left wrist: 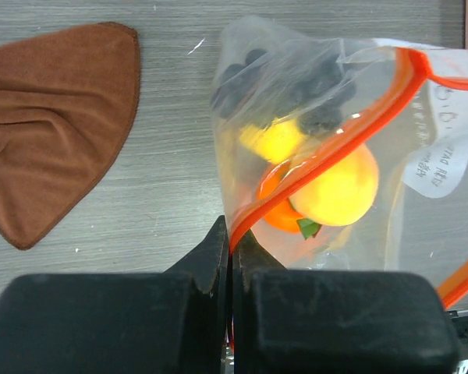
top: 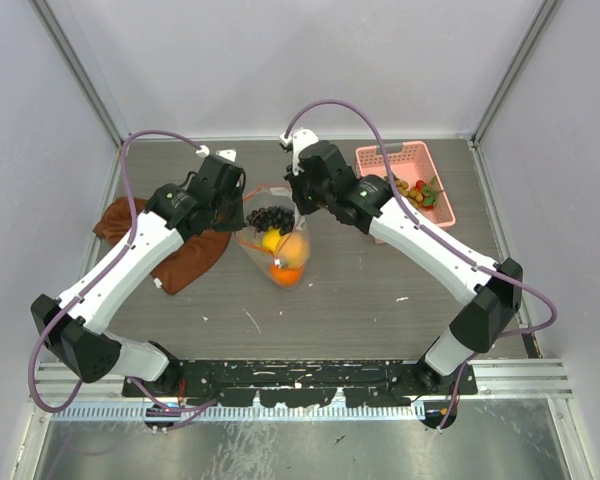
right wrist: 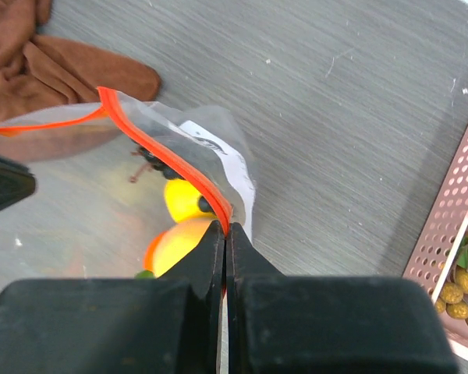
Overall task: Place the food in the zip-top bag and seal the zipper
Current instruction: Place the fake fruit in the zipper food storage bag.
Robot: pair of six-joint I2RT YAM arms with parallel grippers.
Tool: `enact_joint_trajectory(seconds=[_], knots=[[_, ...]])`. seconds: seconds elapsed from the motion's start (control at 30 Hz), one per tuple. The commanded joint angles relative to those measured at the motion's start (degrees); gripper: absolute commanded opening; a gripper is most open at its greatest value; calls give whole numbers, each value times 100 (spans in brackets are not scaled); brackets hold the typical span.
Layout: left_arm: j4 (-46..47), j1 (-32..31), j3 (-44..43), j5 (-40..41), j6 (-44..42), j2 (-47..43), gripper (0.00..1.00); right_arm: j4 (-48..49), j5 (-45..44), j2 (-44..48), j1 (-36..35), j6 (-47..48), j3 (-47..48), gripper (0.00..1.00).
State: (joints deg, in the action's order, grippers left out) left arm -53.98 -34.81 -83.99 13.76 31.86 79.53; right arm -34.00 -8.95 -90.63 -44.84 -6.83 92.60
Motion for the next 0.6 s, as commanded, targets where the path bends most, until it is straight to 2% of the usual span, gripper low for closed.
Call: enact_joint_trajectory(seconds=[0.0,0.3,0.57], knots=[[-85,26,-307,182,-273,10,0,-122,-230,-155,60,203,267,3],[-355,27,-857,284,-680,298,0,-212,150,-350,102,256,599,11],[-180,27,-731,344,-827,288,0,-195,639,-174,250,275,553,24]])
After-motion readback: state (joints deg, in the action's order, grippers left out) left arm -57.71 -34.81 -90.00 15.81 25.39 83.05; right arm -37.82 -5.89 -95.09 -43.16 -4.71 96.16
